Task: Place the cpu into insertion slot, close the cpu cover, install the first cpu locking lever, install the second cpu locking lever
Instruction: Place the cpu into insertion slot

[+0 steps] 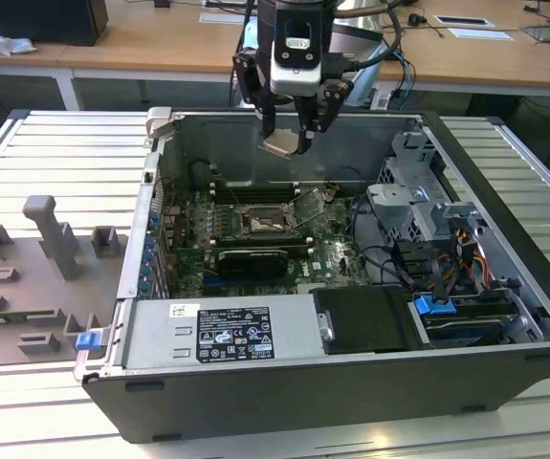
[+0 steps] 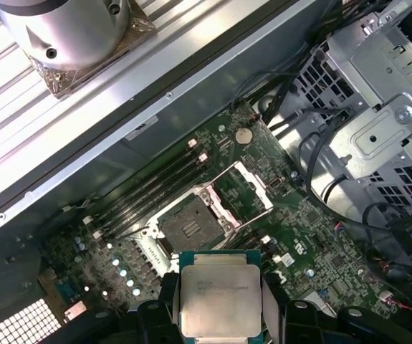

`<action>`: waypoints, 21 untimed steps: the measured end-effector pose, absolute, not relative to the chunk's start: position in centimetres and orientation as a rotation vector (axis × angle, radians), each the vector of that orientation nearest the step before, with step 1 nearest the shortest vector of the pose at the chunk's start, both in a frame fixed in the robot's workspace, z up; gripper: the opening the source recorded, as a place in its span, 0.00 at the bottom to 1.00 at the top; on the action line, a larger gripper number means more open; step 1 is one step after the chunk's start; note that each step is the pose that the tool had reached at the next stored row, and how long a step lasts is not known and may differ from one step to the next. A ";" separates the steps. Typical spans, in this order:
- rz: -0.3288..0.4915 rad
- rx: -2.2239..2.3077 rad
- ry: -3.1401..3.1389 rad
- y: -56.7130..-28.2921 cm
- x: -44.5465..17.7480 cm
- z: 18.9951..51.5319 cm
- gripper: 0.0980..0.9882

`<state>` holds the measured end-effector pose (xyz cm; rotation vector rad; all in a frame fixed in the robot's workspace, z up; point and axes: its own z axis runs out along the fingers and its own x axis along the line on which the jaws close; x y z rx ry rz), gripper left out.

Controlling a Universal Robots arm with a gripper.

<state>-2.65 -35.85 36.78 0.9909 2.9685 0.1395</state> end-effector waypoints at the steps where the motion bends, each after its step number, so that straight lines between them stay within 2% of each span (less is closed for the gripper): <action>1: 0.140 0.995 2.967 -35.9 -2.6 36.8 0.50; 21: 0.139 1.080 2.935 -35.9 -2.6 36.6 0.50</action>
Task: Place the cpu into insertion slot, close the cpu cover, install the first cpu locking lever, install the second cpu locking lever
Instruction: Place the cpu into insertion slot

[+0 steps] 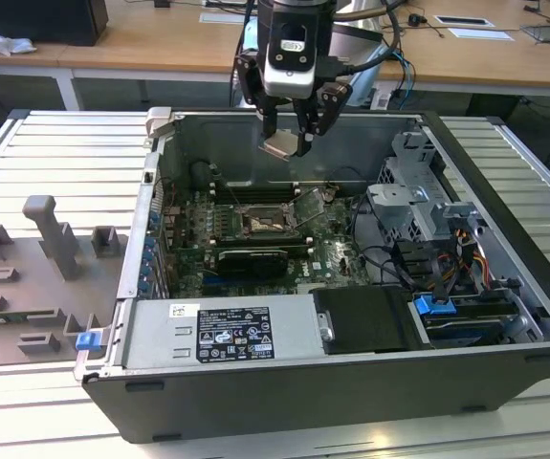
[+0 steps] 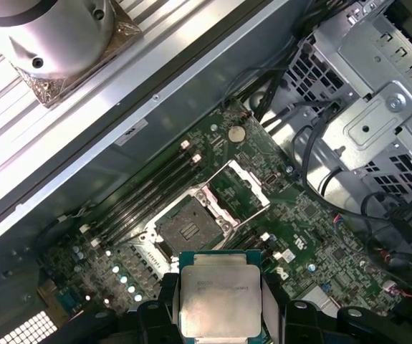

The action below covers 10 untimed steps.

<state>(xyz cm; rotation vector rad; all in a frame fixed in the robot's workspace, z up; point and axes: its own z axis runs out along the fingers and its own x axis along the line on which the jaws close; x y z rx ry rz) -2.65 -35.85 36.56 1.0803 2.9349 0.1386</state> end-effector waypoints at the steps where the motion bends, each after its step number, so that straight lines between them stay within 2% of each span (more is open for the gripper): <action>1: 0.139 1.083 2.934 -35.9 -2.6 36.6 0.50; 10: 0.138 1.127 2.916 -35.9 -2.7 36.5 0.50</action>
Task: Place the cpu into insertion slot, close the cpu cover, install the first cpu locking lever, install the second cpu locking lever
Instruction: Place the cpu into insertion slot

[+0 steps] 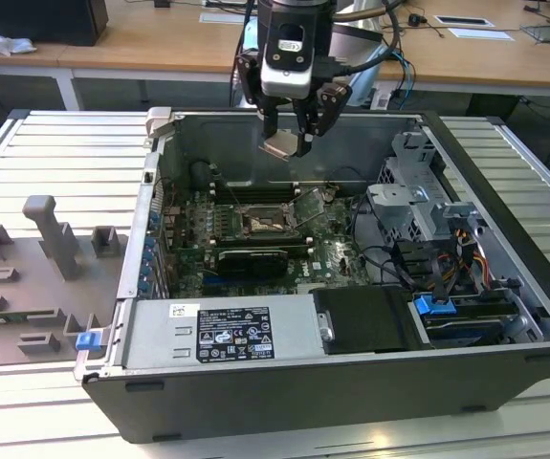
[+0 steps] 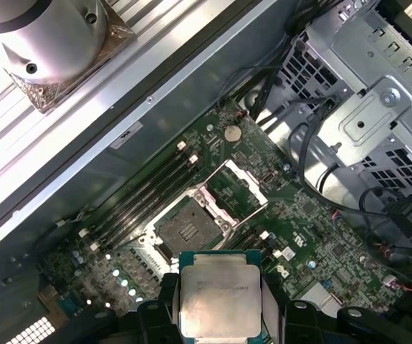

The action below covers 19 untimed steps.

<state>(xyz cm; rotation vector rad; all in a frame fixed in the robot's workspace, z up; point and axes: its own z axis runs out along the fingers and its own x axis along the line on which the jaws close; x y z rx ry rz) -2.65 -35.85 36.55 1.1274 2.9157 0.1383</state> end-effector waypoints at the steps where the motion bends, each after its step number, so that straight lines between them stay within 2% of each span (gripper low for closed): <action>1: 0.138 1.132 2.914 -35.9 -2.6 36.5 0.50; 19: 0.137 1.222 2.874 -35.9 -2.6 36.5 0.50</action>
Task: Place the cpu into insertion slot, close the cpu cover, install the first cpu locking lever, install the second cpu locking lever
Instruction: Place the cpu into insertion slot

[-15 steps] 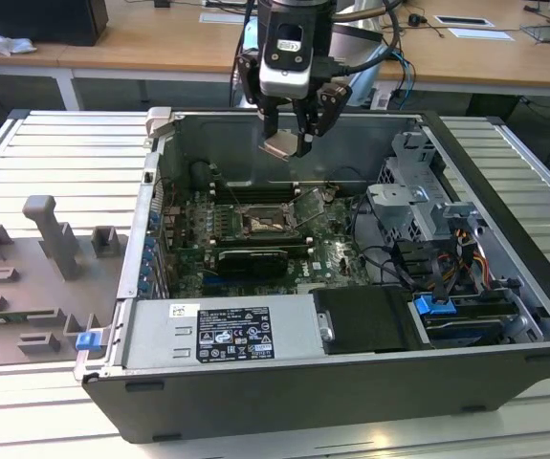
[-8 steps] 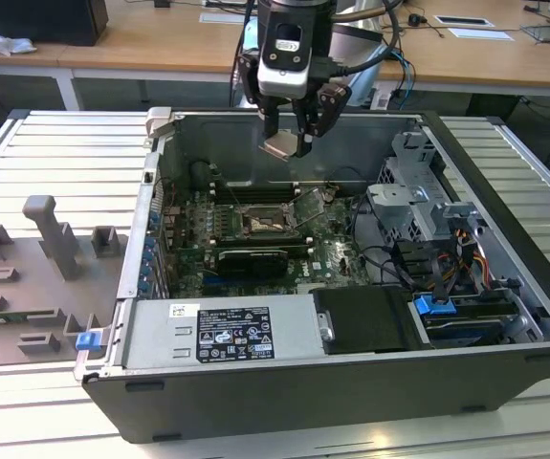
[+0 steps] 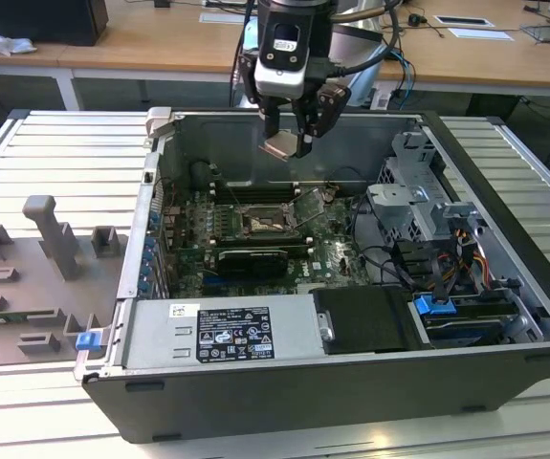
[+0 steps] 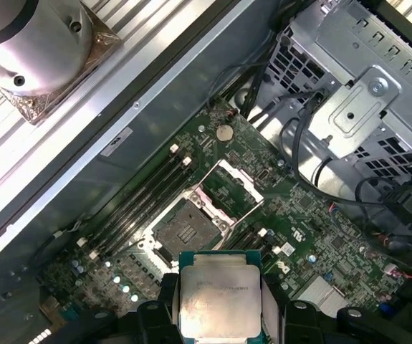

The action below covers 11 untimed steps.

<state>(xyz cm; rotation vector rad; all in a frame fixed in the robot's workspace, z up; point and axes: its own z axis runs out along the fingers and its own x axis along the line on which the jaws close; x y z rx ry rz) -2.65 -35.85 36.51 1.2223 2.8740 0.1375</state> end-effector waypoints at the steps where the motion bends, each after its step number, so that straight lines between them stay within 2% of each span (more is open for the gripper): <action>1: 0.137 1.227 2.872 -35.9 -2.6 36.5 0.50; 11: 0.137 1.280 2.847 -35.9 -2.6 36.5 0.50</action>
